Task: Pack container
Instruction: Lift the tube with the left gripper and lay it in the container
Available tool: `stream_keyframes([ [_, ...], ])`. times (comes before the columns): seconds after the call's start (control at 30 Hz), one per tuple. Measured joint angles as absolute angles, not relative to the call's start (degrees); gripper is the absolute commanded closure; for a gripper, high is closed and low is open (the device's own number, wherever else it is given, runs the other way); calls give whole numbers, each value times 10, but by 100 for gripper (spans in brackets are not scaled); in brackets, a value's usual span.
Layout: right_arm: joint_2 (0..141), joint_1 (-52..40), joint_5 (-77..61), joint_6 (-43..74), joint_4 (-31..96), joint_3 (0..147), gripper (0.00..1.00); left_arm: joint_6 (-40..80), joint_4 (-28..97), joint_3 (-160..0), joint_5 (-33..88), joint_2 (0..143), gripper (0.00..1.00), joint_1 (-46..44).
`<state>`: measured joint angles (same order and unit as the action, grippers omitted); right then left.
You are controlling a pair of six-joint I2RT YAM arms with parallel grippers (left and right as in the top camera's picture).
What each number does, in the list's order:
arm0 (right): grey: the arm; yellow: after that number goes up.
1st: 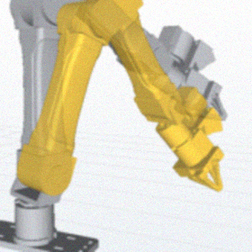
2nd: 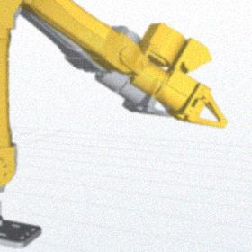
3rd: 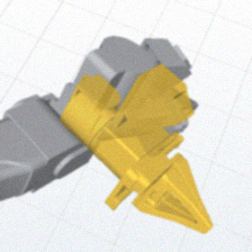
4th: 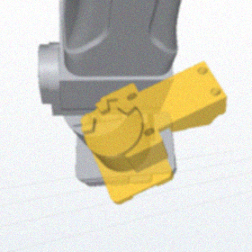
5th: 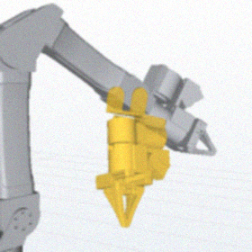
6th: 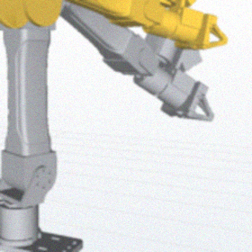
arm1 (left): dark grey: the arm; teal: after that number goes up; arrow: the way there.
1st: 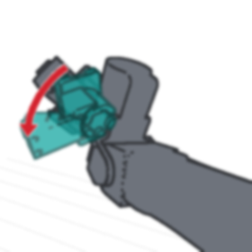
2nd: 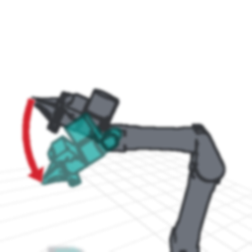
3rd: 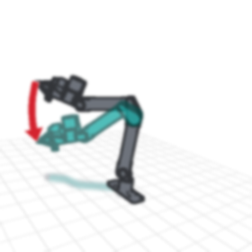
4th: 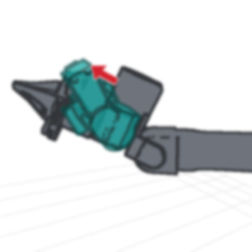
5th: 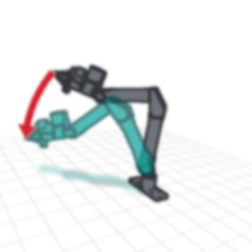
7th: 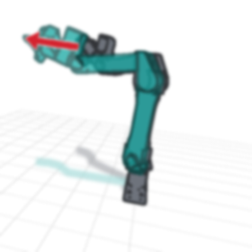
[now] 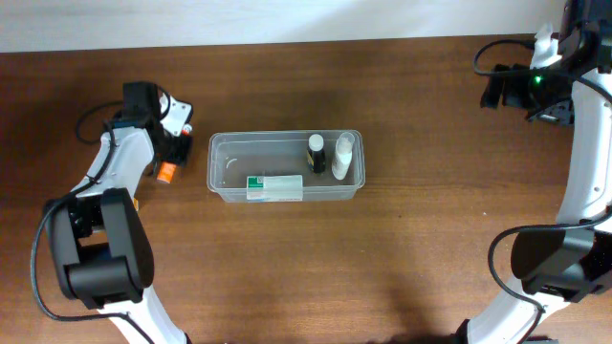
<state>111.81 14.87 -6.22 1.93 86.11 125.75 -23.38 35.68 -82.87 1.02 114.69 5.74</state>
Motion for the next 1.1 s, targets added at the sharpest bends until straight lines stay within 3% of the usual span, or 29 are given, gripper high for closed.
stream_keyframes([
  [0.37,1118,149,-62,19,861,1258,1,-269,432,-907,10,1067,87,8],
  [0.7,1118,149,-62,19,861,1258,2,-391,480,-914,17,985,88,-109],
  [1.1,1118,149,-62,19,861,1258,2,-472,532,-914,60,989,81,-155],
])
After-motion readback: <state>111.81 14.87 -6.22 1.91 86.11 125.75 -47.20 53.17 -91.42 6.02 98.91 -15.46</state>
